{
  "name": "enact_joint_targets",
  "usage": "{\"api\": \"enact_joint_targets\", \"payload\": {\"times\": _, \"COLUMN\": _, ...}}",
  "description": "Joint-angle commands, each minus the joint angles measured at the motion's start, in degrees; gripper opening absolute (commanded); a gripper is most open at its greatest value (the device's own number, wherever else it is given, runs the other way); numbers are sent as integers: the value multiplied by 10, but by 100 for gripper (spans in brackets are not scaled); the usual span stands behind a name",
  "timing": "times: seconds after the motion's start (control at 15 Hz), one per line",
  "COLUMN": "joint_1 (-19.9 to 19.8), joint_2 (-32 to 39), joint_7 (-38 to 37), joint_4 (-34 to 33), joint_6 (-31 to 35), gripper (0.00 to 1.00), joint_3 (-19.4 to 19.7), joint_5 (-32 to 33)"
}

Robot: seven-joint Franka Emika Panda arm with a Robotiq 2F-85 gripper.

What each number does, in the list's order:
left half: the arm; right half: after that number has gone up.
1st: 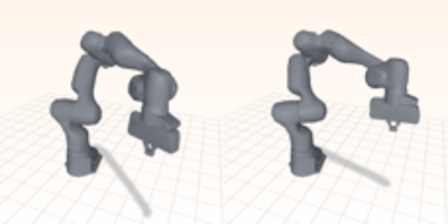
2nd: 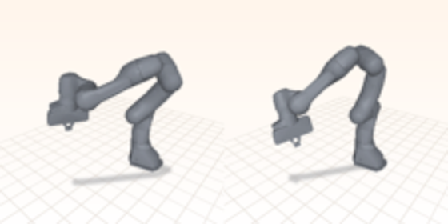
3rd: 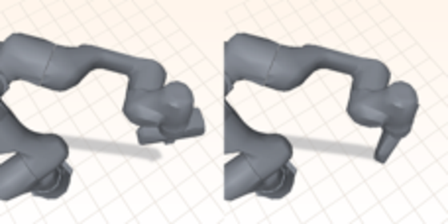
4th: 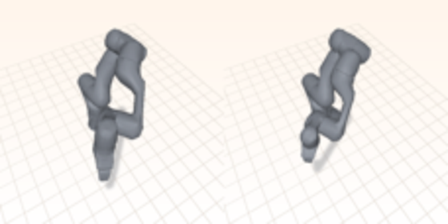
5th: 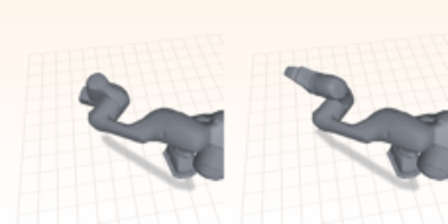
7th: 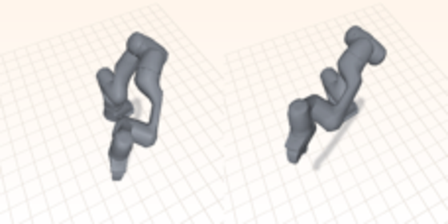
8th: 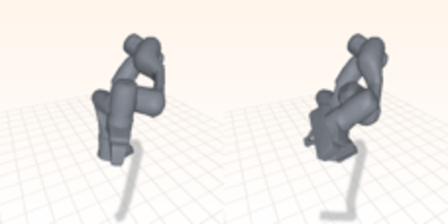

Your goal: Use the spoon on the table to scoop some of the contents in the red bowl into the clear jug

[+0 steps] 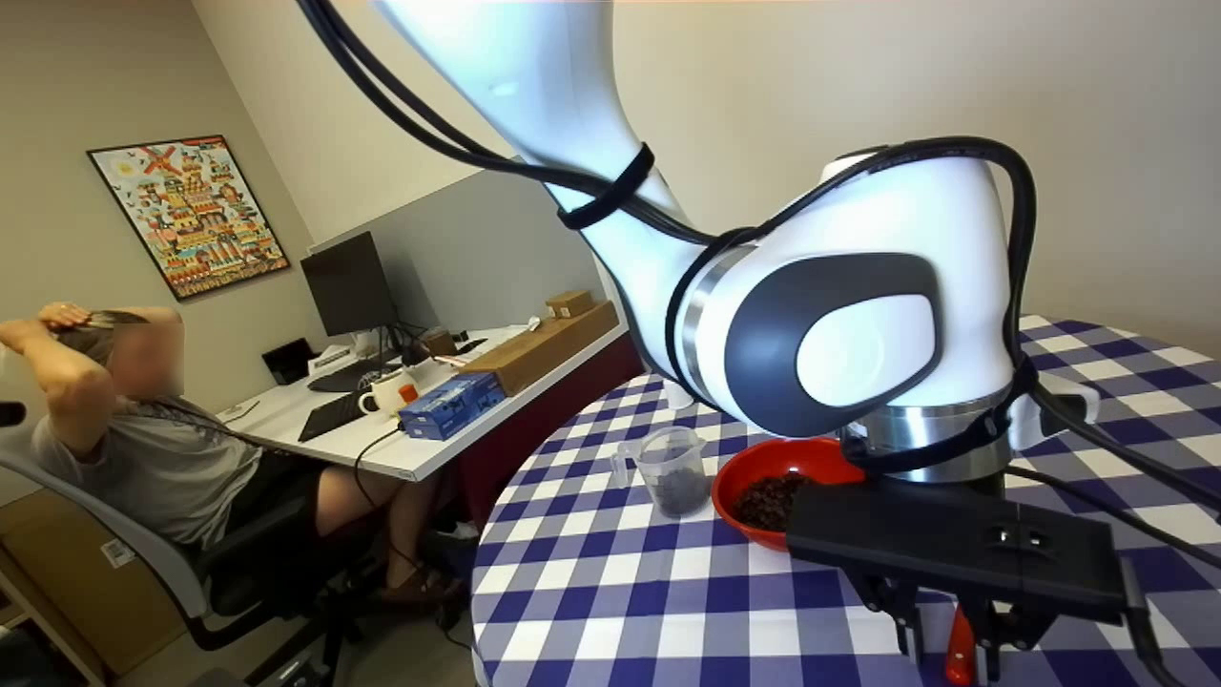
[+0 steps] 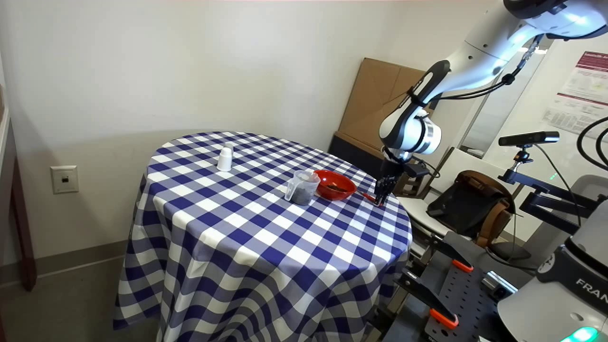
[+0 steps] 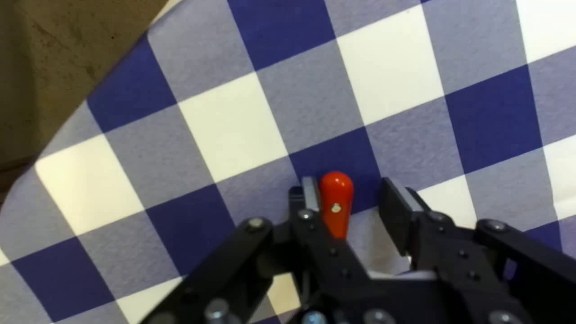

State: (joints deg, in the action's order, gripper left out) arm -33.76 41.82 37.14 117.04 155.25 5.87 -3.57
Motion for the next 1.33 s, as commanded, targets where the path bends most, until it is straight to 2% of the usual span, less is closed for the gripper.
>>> {"api": "enact_joint_targets", "payload": {"times": 0.0, "joint_1": -17, "joint_2": -4, "joint_7": -2, "joint_4": 10, "joint_6": 19, "gripper": 10, "joint_3": -12, "joint_5": 7}}
{"api": "enact_joint_targets", "payload": {"times": 0.13, "joint_1": -21, "joint_2": -5, "joint_7": -1, "joint_4": 9, "joint_6": 18, "gripper": 3, "joint_3": -16, "joint_5": 6}}
{"api": "enact_joint_targets", "payload": {"times": 0.2, "joint_1": -23, "joint_2": -5, "joint_7": 0, "joint_4": 9, "joint_6": 17, "gripper": 7, "joint_3": -18, "joint_5": 6}}
{"api": "enact_joint_targets", "payload": {"times": 0.47, "joint_1": -40, "joint_2": -22, "joint_7": 5, "joint_4": 10, "joint_6": 3, "gripper": 8, "joint_3": -44, "joint_5": -8}}
{"api": "enact_joint_targets", "payload": {"times": 0.87, "joint_1": -82, "joint_2": -82, "joint_7": 24, "joint_4": -17, "joint_6": -46, "gripper": 8, "joint_3": -144, "joint_5": -82}}
{"api": "enact_joint_targets", "payload": {"times": 1.07, "joint_1": -70, "joint_2": -115, "joint_7": 51, "joint_4": -41, "joint_6": -105, "gripper": 8, "joint_3": -157, "joint_5": -90}}
{"api": "enact_joint_targets", "payload": {"times": 1.27, "joint_1": -39, "joint_2": -150, "joint_7": 88, "joint_4": -54, "joint_6": -195, "gripper": 8, "joint_3": -142, "joint_5": -79}}
